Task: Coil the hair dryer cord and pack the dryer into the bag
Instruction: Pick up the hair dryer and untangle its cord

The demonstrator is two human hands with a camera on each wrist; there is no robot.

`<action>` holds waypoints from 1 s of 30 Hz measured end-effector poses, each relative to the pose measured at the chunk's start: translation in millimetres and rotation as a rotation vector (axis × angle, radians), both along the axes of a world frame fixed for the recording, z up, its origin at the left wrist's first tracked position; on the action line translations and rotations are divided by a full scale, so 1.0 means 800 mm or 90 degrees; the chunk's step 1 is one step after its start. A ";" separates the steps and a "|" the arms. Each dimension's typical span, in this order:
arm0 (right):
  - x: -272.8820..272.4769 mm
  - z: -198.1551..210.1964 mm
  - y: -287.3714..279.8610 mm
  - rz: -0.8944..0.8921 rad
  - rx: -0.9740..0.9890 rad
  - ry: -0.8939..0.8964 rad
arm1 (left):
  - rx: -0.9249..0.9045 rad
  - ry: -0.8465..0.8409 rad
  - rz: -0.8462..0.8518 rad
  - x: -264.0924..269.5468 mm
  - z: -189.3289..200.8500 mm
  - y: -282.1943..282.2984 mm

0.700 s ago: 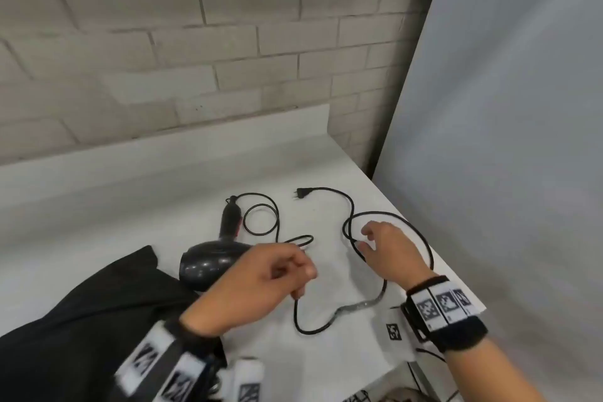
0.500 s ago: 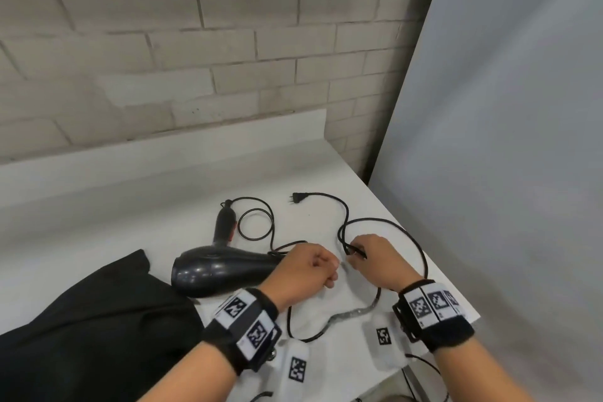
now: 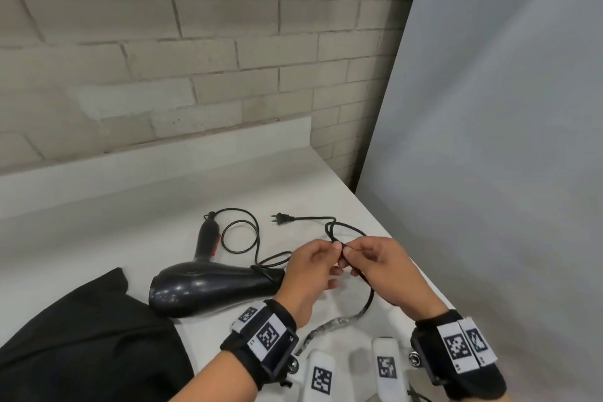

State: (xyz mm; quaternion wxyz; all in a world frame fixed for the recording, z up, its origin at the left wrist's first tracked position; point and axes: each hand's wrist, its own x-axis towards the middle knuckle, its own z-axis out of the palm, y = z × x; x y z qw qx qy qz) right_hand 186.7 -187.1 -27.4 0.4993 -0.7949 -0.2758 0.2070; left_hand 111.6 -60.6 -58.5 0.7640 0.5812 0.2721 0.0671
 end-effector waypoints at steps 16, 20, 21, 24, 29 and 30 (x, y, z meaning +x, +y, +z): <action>0.057 0.016 -0.023 -0.313 0.141 -0.006 | 0.325 -0.101 -0.282 -0.149 0.048 0.069; 0.054 0.007 -0.031 -0.321 0.161 0.042 | 0.238 -0.092 -0.230 -0.194 0.060 0.093; 0.048 0.009 -0.031 -0.299 0.177 0.041 | 0.245 -0.080 -0.247 -0.201 0.062 0.097; 0.023 0.021 -0.019 -0.129 0.185 0.013 | 0.343 -0.047 -0.328 -0.210 0.068 0.098; -0.004 0.033 0.015 0.066 0.088 -0.065 | 0.419 -0.080 -0.372 -0.200 0.080 0.083; -0.005 0.033 0.019 0.079 0.074 -0.083 | 0.429 -0.085 -0.382 -0.200 0.080 0.081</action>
